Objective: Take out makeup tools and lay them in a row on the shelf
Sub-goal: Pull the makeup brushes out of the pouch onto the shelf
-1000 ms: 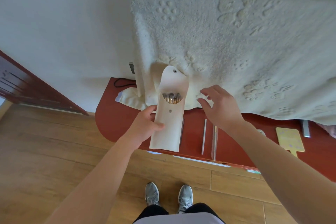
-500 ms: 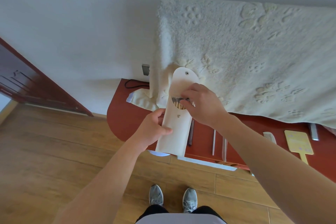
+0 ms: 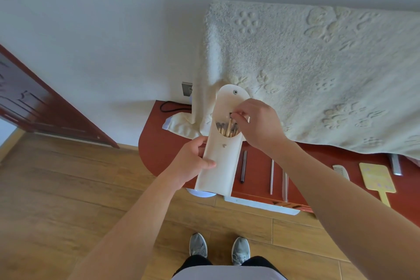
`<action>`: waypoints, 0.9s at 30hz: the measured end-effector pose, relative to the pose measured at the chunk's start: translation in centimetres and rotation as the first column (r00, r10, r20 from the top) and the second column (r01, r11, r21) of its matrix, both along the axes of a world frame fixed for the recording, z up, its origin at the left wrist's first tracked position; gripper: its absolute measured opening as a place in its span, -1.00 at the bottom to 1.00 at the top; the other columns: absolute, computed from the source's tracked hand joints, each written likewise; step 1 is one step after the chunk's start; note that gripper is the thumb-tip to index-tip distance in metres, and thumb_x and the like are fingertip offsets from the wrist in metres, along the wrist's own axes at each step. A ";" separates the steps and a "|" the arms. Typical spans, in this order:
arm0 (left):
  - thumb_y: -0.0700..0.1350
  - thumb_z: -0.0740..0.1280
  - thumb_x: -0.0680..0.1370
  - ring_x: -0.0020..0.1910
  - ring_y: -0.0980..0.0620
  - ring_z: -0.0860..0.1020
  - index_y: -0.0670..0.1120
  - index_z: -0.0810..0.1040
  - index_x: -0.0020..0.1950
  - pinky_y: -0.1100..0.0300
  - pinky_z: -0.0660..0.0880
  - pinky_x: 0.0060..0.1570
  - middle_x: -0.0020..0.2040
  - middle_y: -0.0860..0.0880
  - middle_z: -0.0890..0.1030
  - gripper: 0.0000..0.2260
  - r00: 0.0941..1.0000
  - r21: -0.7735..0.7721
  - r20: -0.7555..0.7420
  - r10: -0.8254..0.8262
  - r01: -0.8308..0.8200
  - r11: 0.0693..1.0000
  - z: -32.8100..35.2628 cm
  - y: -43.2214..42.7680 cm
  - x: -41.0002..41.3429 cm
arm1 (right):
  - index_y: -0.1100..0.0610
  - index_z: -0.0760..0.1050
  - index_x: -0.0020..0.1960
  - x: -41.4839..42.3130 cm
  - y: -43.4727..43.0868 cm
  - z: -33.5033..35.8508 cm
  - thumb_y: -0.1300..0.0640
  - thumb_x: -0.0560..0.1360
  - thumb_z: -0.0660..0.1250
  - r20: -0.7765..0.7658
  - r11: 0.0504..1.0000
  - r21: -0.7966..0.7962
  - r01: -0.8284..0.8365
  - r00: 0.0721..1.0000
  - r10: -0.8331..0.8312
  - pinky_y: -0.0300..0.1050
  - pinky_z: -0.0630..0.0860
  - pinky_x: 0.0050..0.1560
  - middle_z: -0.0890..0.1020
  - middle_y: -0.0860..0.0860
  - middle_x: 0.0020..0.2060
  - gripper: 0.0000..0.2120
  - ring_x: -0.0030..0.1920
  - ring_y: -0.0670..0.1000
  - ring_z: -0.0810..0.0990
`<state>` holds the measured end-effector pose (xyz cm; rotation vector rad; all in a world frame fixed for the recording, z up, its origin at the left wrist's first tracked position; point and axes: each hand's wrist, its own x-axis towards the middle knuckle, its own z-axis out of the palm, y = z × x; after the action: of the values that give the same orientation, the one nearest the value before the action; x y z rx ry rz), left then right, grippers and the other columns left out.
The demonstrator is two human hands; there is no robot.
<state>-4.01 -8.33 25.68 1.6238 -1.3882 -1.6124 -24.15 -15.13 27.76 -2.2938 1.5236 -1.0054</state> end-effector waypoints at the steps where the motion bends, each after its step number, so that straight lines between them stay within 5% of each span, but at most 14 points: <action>1: -0.36 0.42 0.45 0.02 0.04 0.69 0.05 0.50 0.28 0.04 0.56 0.12 0.01 0.02 0.73 -0.51 1.000 0.001 0.002 -0.001 0.001 1.000 0.0 0.1 0.1 | 0.15 0.61 -0.21 -0.2 -0.2 0.3 0.21 0.45 0.42 0.013 1.000 0.002 0.013 1.000 -0.013 -0.11 0.47 -0.27 0.59 -0.03 -0.30 -0.93 -0.27 0.00 0.54; 15: -0.35 0.43 0.46 -0.01 0.10 0.68 0.07 0.54 0.20 0.04 0.58 0.07 0.01 0.07 0.72 -0.58 0.991 0.027 0.092 0.093 -0.096 0.995 -1.4 1.2 1.3 | 0.22 0.57 -0.12 -6.5 -1.9 5.1 0.25 0.53 0.30 0.066 0.966 0.043 0.256 0.964 -0.259 -0.35 0.27 -0.32 0.51 -0.06 -0.28 -0.90 -0.27 -0.04 0.46; 19: -0.34 0.44 0.45 0.05 0.05 0.66 0.08 0.54 0.22 -0.02 0.57 0.11 0.04 0.05 0.71 -0.56 0.980 0.016 0.128 0.150 -0.153 0.988 -1.7 1.3 1.7 | 0.16 0.56 -0.10 -9.5 -1.2 4.6 0.22 0.55 0.26 -0.050 0.950 0.148 0.274 0.962 -0.269 -0.20 0.32 -0.32 0.53 -0.06 -0.30 -0.88 -0.29 -0.02 0.48; 27: -0.39 0.43 0.44 0.06 0.02 0.68 0.03 0.53 0.29 -0.09 0.57 0.18 0.06 0.01 0.72 -0.50 0.990 -0.013 0.053 0.127 -0.126 0.992 -1.3 0.6 -2.0 | 0.07 0.55 0.00 -15.3 0.9 -2.3 0.15 0.57 0.21 -0.341 0.825 0.464 0.322 0.925 -0.169 -0.08 0.50 -0.17 0.63 0.04 -0.04 -0.86 -0.10 0.06 0.56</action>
<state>-6.03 -7.71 24.33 1.7252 -1.2892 -1.4976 -39.41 -14.21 25.43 -1.9394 1.9565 -0.2425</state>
